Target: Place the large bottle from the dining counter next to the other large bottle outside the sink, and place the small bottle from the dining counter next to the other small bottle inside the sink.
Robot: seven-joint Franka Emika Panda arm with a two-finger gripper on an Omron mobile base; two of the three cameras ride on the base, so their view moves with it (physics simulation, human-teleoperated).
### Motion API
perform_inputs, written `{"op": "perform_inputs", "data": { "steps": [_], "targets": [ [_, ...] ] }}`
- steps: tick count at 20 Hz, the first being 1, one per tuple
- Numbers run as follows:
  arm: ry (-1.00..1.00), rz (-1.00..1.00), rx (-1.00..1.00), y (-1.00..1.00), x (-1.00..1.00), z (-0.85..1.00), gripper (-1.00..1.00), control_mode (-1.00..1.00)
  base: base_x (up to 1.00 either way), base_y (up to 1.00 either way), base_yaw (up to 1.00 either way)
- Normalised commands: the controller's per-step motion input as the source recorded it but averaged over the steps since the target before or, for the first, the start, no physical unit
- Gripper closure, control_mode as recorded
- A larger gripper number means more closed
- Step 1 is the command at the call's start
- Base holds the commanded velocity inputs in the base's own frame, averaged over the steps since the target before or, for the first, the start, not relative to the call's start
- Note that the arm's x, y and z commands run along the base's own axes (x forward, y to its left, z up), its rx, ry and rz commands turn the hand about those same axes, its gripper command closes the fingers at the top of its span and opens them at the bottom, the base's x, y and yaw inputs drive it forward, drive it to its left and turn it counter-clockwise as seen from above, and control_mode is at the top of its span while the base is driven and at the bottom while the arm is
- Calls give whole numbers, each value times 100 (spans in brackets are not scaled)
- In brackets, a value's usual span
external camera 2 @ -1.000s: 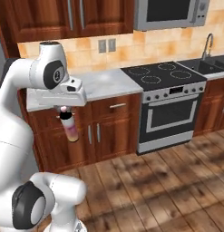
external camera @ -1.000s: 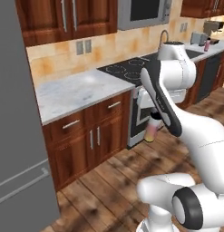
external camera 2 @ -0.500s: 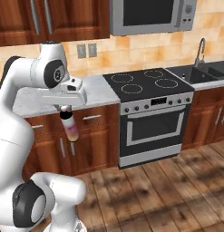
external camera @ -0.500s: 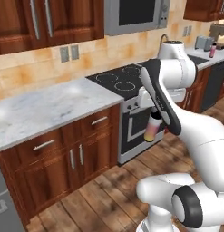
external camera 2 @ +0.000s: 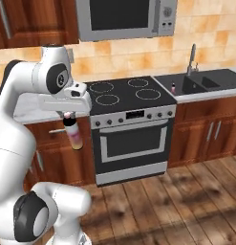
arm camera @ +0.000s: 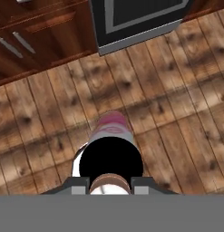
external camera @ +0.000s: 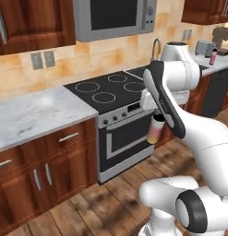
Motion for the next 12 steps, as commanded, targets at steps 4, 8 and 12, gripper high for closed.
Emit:
{"op": "perform_inputs", "data": {
  "steps": [4, 8, 12],
  "targets": [
    [0, 0, 0, 0, 0, 0, 100, 100, 51, -87, 17],
    [0, 0, 0, 0, 0, 0, 100, 100, 46, -87, 16],
    [0, 0, 0, 0, 0, 0, 100, 100, 43, -93, 16]
  ]
}}
